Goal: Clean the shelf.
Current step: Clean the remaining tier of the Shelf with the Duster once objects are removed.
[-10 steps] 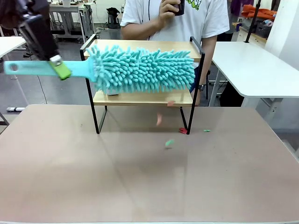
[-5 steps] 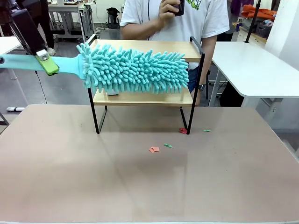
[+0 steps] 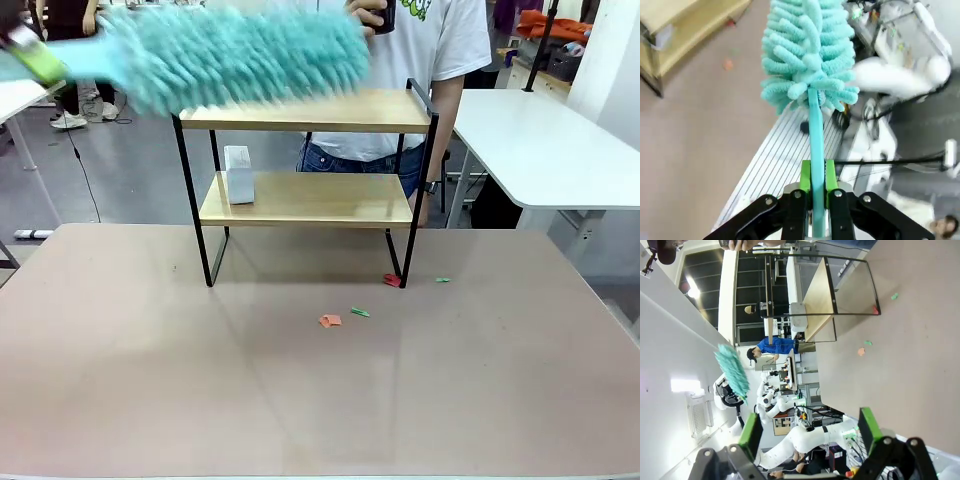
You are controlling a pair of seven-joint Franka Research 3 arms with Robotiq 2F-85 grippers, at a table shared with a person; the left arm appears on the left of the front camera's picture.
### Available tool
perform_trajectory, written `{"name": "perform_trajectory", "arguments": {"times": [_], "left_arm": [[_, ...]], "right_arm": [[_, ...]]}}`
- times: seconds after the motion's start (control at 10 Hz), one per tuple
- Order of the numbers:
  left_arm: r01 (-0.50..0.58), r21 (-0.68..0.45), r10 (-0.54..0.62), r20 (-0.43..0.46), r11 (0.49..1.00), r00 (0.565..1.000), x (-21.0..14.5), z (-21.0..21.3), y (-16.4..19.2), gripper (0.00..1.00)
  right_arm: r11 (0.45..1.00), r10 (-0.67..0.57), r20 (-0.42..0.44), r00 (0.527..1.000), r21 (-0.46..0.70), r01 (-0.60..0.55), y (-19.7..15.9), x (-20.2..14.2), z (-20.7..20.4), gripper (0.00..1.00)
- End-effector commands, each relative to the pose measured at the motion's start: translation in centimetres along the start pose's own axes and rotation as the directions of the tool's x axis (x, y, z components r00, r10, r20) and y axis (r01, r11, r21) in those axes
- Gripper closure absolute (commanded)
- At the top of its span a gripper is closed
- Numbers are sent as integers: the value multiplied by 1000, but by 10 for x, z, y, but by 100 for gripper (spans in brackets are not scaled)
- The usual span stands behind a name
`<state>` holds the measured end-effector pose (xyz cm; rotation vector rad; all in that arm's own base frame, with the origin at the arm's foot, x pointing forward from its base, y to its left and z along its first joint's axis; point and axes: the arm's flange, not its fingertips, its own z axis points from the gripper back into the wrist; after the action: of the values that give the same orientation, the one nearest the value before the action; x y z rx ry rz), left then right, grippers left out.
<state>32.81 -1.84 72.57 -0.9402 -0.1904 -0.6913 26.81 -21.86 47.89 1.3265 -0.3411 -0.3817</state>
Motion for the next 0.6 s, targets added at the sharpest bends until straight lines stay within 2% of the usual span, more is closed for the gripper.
{"name": "perform_trajectory", "arguments": {"times": [0.0,0.1,0.2,0.3,0.4,0.5], "left_arm": [[-160,-49,167,318,986,933,-42,50,15,88],[-285,-58,282,428,957,859,-63,62,33,88],[-383,-124,393,480,915,784,-87,67,62,88],[-426,-221,479,461,877,747,-104,63,91,88],[-505,-269,571,438,820,694,-120,55,123,88],[-563,-309,642,388,767,661,-137,43,155,88]], "right_arm": [[999,27,4,1000,20,-27,2,1,-1,0],[999,27,4,1000,20,-27,2,1,-1,0],[999,27,4,1000,20,-27,2,1,-1,0],[999,27,4,1000,20,-27,2,1,-1,0],[999,27,4,1000,20,-27,2,1,-1,0],[999,27,4,1000,20,-27,2,1,-1,0]]}}
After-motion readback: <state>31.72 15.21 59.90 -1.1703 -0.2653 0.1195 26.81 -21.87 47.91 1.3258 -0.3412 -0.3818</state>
